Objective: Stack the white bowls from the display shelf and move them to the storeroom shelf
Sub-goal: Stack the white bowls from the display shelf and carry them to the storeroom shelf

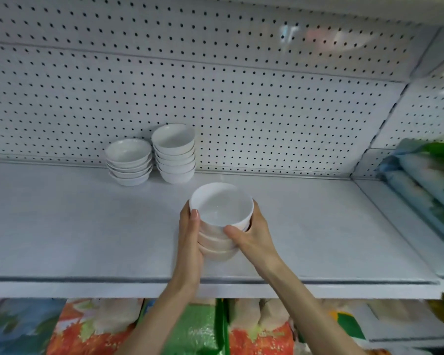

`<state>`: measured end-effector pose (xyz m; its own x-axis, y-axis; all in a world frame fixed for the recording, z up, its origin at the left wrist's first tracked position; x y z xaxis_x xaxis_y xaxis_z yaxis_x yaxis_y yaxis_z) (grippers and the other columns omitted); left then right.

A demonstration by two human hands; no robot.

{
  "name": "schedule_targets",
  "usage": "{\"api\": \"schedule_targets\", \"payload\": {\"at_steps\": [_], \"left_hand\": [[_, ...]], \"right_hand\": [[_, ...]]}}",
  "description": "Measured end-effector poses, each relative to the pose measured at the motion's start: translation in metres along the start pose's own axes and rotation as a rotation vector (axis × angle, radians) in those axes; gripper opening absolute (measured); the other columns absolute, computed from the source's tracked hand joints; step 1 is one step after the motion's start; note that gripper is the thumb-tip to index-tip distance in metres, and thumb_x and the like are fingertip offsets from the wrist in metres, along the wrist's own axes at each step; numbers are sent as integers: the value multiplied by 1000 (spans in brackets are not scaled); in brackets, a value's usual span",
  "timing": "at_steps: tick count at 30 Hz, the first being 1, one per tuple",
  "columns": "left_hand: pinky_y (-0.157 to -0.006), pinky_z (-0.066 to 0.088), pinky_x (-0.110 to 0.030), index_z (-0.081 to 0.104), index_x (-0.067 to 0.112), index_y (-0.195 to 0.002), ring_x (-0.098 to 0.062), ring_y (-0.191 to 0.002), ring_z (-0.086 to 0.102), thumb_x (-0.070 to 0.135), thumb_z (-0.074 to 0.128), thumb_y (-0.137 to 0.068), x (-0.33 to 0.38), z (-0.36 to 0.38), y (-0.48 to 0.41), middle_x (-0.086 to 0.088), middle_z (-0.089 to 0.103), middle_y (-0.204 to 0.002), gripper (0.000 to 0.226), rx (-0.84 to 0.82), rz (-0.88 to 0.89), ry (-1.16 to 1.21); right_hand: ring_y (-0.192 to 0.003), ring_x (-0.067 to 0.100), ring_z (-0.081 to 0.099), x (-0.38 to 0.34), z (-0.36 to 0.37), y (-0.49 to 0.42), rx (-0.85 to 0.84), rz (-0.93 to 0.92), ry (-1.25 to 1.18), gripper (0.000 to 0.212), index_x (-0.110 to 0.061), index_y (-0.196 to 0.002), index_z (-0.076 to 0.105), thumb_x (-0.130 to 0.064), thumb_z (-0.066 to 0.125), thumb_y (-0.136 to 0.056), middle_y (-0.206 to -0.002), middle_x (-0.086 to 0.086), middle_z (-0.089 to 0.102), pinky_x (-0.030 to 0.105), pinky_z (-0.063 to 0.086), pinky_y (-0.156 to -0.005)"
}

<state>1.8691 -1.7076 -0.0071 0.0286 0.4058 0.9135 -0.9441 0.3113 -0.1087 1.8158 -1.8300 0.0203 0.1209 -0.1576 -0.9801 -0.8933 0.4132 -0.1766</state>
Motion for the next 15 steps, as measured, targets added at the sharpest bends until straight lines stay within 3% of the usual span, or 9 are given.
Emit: {"api": "schedule_targets", "payload": {"at_steps": [10, 15], "left_hand": [[-110, 36, -56, 51, 21, -133, -25, -126, 53, 71, 61, -73, -14, -4, -17, -7, 59, -133, 79, 29, 0, -72], [-109, 36, -57, 54, 24, -131, -27, -125, 54, 61, 62, -75, -23, -8, -28, -7, 61, -131, 69, 28, -19, -59]], "right_hand": [[-97, -13, 57, 23, 1, -20, -31, -5, -6, 80, -25, -123, 41, -42, 71, -50, -117, -10, 57, 9, 45, -81], [-100, -14, 55, 26, 3, -26, -51, -19, -11, 76, -32, -120, 40, -42, 72, -52, -121, -7, 54, 7, 44, -82]]}}
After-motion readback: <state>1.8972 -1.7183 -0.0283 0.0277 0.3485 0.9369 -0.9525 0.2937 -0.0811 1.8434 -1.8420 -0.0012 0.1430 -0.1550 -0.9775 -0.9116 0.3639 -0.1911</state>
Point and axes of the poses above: each hand's wrist, its own y-axis away from the middle knuckle, its own z-axis out of the palm, x = y × z, the point moved 8 cm from there along -y, towards the middle knuckle
